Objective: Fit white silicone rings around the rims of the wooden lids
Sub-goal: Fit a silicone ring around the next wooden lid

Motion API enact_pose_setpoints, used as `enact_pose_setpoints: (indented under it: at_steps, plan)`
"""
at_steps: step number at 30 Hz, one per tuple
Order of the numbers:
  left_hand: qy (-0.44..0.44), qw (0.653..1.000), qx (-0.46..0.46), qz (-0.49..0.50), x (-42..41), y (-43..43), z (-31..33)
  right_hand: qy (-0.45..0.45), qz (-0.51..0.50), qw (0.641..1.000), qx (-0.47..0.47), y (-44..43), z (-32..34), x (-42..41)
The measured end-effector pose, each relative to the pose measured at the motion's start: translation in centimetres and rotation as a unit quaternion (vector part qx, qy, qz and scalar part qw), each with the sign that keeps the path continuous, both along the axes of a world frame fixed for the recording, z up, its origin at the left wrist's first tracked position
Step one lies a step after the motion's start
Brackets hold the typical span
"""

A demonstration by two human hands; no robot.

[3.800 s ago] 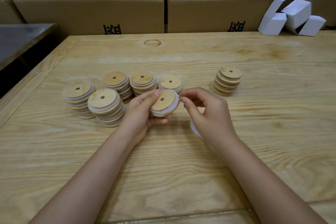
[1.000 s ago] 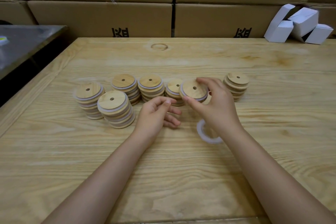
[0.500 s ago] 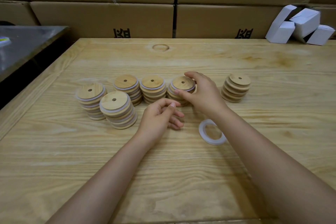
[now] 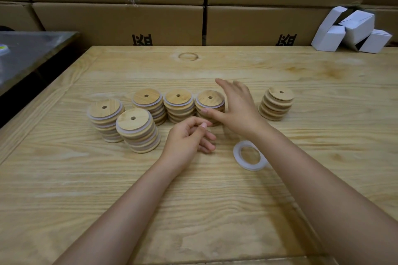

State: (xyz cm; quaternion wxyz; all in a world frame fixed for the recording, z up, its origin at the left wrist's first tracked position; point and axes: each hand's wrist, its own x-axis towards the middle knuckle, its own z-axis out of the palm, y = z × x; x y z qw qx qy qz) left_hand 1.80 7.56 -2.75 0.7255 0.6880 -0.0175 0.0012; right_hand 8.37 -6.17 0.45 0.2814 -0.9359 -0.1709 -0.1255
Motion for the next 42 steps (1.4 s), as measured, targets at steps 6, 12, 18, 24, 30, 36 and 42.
enact_pose_setpoints:
  at_steps: [6, 12, 18, 24, 30, 36, 42]
  plan:
    - [0.003, 1.0, 0.006, 0.003, -0.1, 0.0, 0.1, -0.082, -0.231, 0.961, -0.125, -4.6, 1.2, 1.3]
    - [0.008, 1.0, 0.002, 0.0, -0.2, 0.0, 0.2, 0.039, -0.279, 0.95, -0.134, -7.3, 0.2, 0.9]
    - [0.006, 1.0, 0.006, 0.006, -0.2, 0.0, 0.1, 0.01, -0.248, 0.966, -0.078, -7.4, 0.1, 0.9]
    - [0.008, 1.0, -0.002, 0.002, -0.2, 0.1, 0.2, -0.103, -0.158, 0.982, 0.006, -6.8, 0.9, -0.7]
    - [0.012, 0.998, -0.049, -0.036, -0.2, 0.3, 0.5, -0.179, -0.049, 0.98, 0.069, -4.2, 1.5, -4.6]
    - [-0.005, 0.994, -0.068, -0.082, -0.5, 0.4, 0.5, -0.139, 0.096, 0.985, 0.036, -1.2, -1.0, -6.9]
    - [-0.003, 0.998, -0.053, -0.04, -0.5, 0.1, 0.5, -0.156, 0.084, 0.982, 0.065, -2.2, -1.2, -6.8]
